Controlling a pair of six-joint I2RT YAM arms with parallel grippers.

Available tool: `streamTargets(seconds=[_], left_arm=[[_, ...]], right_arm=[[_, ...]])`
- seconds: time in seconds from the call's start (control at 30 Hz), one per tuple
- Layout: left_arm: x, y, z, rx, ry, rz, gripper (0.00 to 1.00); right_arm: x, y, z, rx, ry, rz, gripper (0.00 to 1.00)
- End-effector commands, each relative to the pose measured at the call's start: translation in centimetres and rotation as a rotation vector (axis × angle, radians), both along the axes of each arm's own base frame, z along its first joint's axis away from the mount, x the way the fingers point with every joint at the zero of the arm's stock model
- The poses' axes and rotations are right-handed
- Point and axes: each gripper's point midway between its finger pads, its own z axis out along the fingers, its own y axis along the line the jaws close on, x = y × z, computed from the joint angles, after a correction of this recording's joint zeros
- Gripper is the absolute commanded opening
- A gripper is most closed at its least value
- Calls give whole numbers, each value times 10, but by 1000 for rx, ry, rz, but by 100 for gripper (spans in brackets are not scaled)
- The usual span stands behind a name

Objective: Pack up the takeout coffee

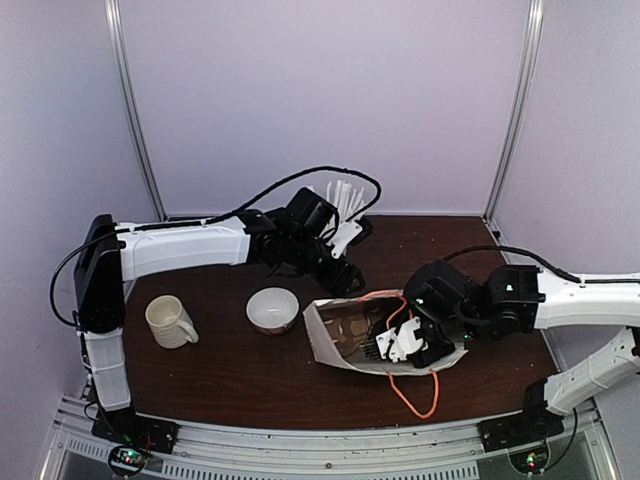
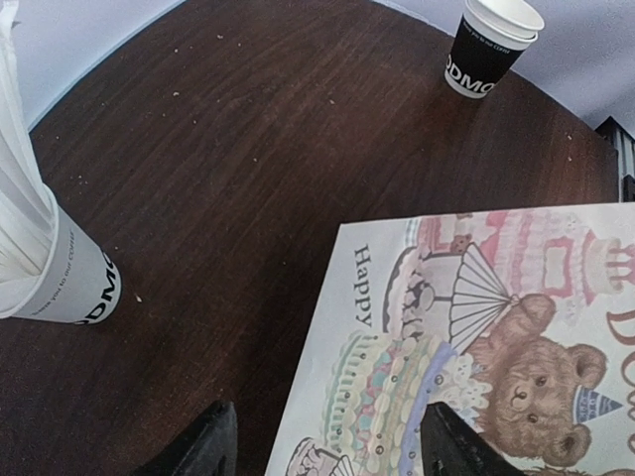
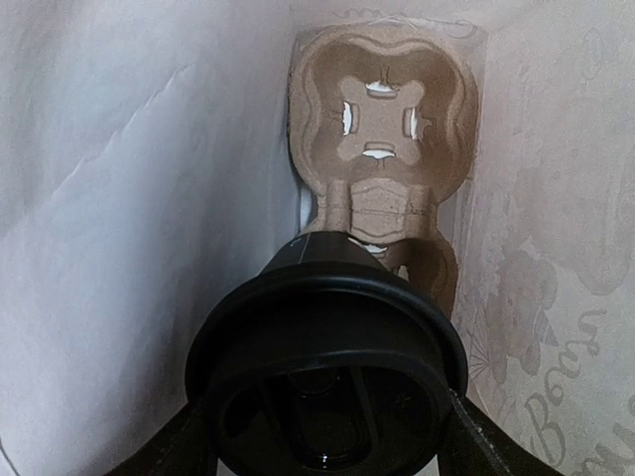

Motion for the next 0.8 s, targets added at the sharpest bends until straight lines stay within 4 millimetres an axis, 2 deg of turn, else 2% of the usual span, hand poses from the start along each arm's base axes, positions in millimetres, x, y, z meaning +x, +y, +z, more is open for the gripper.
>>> streamTargets(seconds=[0.0,0.1,0.3,0.53,0.7,0.77], left_arm=[[7,-4,8,-23,1,6,66],[5,-5,8,-34,18,5,66],[1,-11,10,-64,35,-16,66],[-7,-22,14,-101,63,-79,66],[-14,-26,23,-155,75,-105,66],[-15,-27,26,-172,75,-112,66]], right_arm=[[-9,-1,7,-7,52,2,53],[-12,-5,9,-29,78,-2,53],[-25,-11,-7,-133,171,27,52],[-27,-5,-4,-166,211,42,50],[-32,-15,-12,-196,241,23,50],[-33,-19,-10,-195,234,25,49]])
